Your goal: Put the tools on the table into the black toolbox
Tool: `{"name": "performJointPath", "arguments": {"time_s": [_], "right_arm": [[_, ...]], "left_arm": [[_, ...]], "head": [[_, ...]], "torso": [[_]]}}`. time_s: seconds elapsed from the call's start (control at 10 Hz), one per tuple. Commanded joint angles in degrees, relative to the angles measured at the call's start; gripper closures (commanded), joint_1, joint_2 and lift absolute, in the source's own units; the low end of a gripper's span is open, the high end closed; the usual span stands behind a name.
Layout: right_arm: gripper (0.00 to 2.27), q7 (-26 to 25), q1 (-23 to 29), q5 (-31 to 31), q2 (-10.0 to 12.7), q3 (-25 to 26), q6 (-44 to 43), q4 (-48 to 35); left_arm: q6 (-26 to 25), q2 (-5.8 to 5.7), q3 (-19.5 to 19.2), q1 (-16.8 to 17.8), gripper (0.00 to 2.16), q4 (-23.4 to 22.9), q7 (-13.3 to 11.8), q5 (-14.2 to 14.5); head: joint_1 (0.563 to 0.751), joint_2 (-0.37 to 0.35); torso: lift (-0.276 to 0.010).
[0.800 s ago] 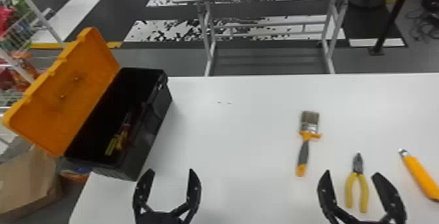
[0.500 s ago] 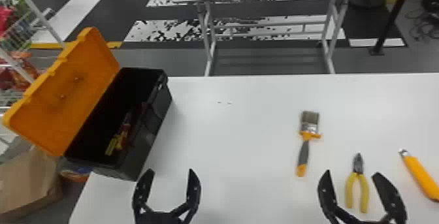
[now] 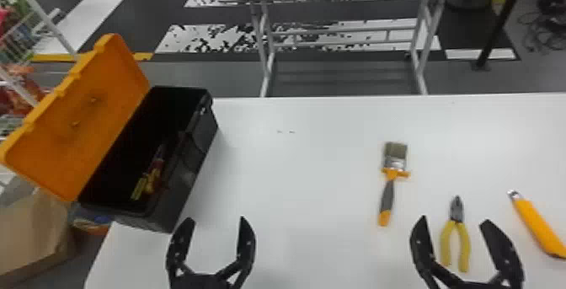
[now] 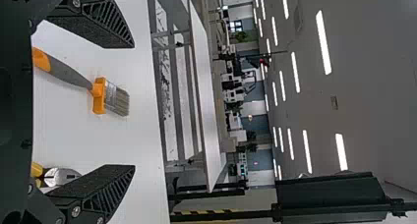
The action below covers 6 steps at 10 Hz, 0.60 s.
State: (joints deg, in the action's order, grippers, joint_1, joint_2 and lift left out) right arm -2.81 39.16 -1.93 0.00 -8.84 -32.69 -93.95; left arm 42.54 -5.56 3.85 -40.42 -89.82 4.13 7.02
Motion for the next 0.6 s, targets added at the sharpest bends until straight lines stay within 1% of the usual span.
{"name": "performJointPath", "arguments": {"time_s": [0.0,0.1,0.2,0.3,0.5], "right_arm": [[0.14,0.0,-0.13,-0.09,0.05,0.4,0.13,0.08],[0.11,0.0,-0.13,-0.27,0.05,1.02,1.36,-0.01],[0.08,0.0,-0.31,-0.27,0.05,1.99,5.05,-0.71],[0.08,-0.09,-0.31,-0.36,0.05,2.69,13.49,-3.17],[0.08,-0.18,-0.66,-0.36,0.05,3.39,19.47,-6.16]], "left_arm": [[0.21,0.11,0.11,0.0,0.08,0.09,0.0,0.01],[0.21,0.11,0.2,-0.09,0.08,0.18,0.0,0.01],[0.21,0.11,0.29,-0.09,0.08,0.18,0.0,0.01],[0.21,0.11,0.29,-0.18,0.08,0.18,0.0,0.01],[-0.14,0.11,0.37,-0.27,0.08,0.26,-0.09,0.01]], "head": [[0.695,0.162],[0.695,0.156],[0.695,0.151],[0.695,0.138],[0.695,0.114]], "torso": [[-0.075],[-0.075],[-0.075],[-0.075],[-0.075]]}}
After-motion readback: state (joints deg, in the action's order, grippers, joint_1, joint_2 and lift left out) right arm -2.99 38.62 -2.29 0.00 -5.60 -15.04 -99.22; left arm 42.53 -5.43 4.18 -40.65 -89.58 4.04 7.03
